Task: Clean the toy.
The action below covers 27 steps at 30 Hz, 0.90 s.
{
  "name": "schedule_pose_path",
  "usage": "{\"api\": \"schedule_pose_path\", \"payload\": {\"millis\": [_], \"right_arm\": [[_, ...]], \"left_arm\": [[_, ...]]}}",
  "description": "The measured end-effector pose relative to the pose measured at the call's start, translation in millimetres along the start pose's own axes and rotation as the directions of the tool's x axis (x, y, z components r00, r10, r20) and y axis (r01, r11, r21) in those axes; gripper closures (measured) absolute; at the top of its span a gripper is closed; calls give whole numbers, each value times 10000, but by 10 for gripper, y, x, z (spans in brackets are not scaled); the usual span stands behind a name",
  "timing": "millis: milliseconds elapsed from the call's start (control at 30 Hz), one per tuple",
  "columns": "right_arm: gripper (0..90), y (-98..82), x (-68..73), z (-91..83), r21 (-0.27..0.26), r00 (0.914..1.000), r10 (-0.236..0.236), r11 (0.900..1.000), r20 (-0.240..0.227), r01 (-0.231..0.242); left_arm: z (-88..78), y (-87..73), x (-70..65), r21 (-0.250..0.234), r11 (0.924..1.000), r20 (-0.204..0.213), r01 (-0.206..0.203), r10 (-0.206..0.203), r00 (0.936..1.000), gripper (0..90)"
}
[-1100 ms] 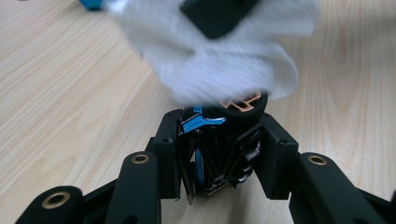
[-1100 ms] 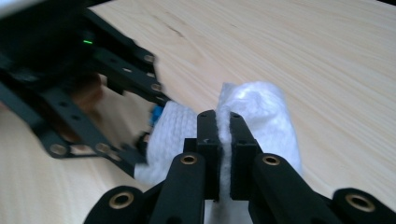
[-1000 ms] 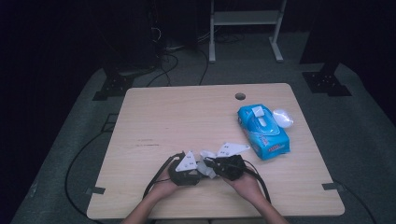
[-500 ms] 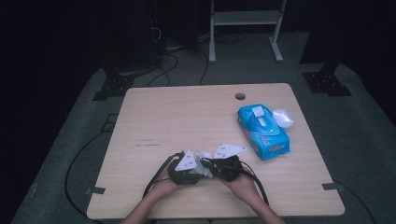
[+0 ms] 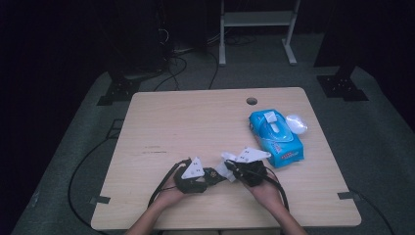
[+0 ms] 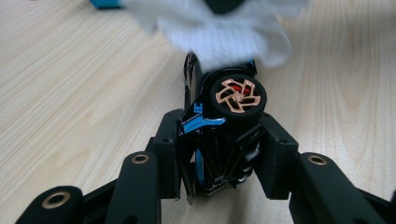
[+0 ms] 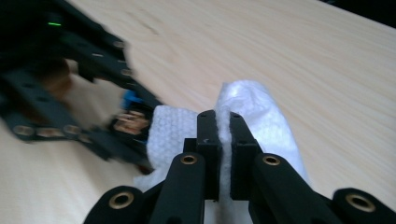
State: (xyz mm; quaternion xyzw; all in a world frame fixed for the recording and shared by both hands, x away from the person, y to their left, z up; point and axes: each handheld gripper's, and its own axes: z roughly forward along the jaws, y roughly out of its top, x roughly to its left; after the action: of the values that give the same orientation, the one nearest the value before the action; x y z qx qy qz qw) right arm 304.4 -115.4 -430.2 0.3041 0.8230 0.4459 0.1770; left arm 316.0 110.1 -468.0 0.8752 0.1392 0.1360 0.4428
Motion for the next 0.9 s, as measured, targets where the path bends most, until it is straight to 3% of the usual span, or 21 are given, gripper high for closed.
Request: {"api": "schedule_pose_path", "payload": {"millis": [67, 133, 200, 267, 333, 367, 433, 533, 667, 900], "right_arm": [[853, 30, 93, 49, -79, 9991, -212, 9997, -362, 210], [853, 64, 130, 62, 34, 9976, -590, 9982, -351, 591], [853, 54, 87, 45, 91, 9983, -546, 9985, -206, 548], [853, 7, -30, -7, 161, 9980, -542, 9984, 322, 537], [853, -25, -109, -59, 50, 9993, -207, 9998, 306, 205], [853, -37, -149, -93, 56, 9986, -91, 9999, 528, 88], [853, -50, -185, -128, 190, 9951, -258, 9995, 956, 241], [853, -68, -219, -138, 97, 9968, 319, 9994, 727, -327], [852, -39, -165, -103, 163, 9975, -48, 9999, 707, 37], [853, -96, -338, -180, 122, 9950, 440, 9989, 894, -453]], "left_arm": [[-11, -4, 6, 47, 10000, -10, -49, 49, 10000, 580], [-23, -14, 13, 17, 10000, -17, -29, 29, 10000, 581], [-33, -19, 24, 54, 10000, -10, -59, 59, 10000, 581], [-35, -25, 35, 17, 10000, -9, -31, 31, 10000, 581], [-42, -22, 38, 17, 10000, -27, -98, 98, 9999, 584], [-44, -21, 41, 53, 9999, -14, -100, 100, 9999, 584], [-46, -25, 44, 24, 10000, -17, -90, 90, 10000, 584], [-47, -25, 43, 33, 10000, -29, -54, 54, 10000, 584], [-59, -38, 60, 14, 10000, -27, 4, -4, 10000, 584], [-61, -38, 60, 18, 10000, -35, -51, 51, 10000, 584]]}}
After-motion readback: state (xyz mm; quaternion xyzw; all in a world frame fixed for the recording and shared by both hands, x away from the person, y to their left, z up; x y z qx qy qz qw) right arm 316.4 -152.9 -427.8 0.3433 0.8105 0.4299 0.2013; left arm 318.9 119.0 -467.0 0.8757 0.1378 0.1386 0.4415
